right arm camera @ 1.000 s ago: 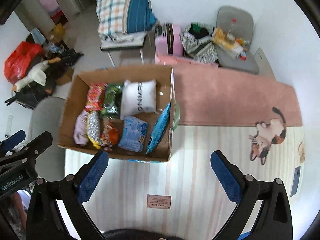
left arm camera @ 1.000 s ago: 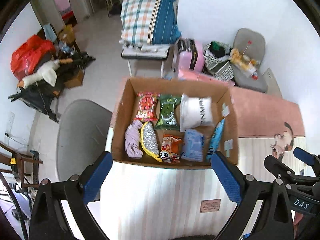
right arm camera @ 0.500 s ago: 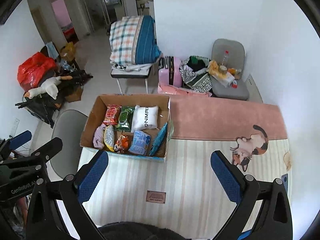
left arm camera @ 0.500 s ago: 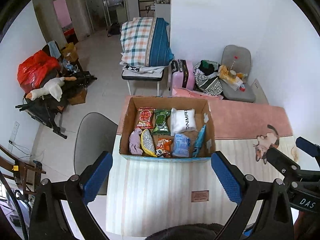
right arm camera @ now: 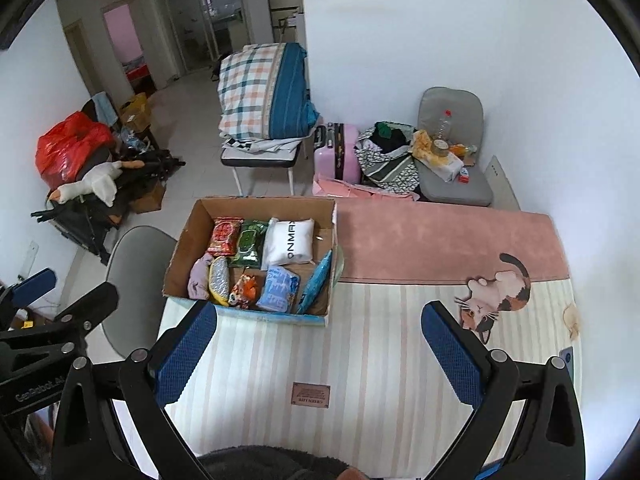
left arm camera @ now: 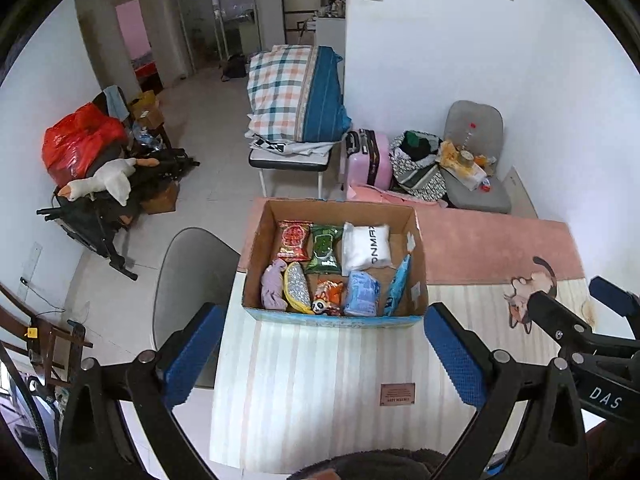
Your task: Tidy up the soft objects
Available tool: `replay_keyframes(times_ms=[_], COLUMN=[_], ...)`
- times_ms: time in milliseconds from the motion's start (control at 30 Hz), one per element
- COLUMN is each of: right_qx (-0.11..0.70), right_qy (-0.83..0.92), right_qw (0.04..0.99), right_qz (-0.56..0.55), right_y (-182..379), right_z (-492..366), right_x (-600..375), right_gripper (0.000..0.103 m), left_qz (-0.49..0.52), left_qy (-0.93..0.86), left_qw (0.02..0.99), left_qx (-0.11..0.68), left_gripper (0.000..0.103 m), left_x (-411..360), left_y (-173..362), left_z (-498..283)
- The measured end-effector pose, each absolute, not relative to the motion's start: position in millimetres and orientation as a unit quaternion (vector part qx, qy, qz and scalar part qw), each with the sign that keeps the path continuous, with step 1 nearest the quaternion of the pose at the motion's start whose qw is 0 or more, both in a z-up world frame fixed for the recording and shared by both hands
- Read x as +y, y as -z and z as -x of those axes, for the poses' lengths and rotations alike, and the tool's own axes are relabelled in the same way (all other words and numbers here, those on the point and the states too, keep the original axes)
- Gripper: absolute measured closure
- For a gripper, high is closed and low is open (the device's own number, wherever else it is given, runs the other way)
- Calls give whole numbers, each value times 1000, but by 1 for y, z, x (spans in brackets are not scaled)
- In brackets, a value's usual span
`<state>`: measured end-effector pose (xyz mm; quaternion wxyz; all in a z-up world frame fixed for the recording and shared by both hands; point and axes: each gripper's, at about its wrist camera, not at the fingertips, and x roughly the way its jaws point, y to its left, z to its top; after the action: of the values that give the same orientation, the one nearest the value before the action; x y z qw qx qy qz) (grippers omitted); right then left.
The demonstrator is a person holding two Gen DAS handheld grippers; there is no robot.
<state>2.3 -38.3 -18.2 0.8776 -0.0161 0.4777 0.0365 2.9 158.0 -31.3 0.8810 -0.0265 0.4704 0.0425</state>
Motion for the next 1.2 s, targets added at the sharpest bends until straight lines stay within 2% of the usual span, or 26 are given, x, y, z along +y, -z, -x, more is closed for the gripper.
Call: replay_keyframes(times_ms=[700,1200], right_qx=[484,484], right_qy=[-8,-9], right_qw=[874,874], right_qz=[32,33], right_y=[41,38], right_z=[-13,-11], right_x=[-37,-37], right_gripper=[0,0], left_qz=[23,29], left_qy=[-56,-57], left_qw=[872,872], left_qx=[486,486], left_gripper=[0,0], left_x=[171,175], left_y=[53,60], left_z=[-12,-12])
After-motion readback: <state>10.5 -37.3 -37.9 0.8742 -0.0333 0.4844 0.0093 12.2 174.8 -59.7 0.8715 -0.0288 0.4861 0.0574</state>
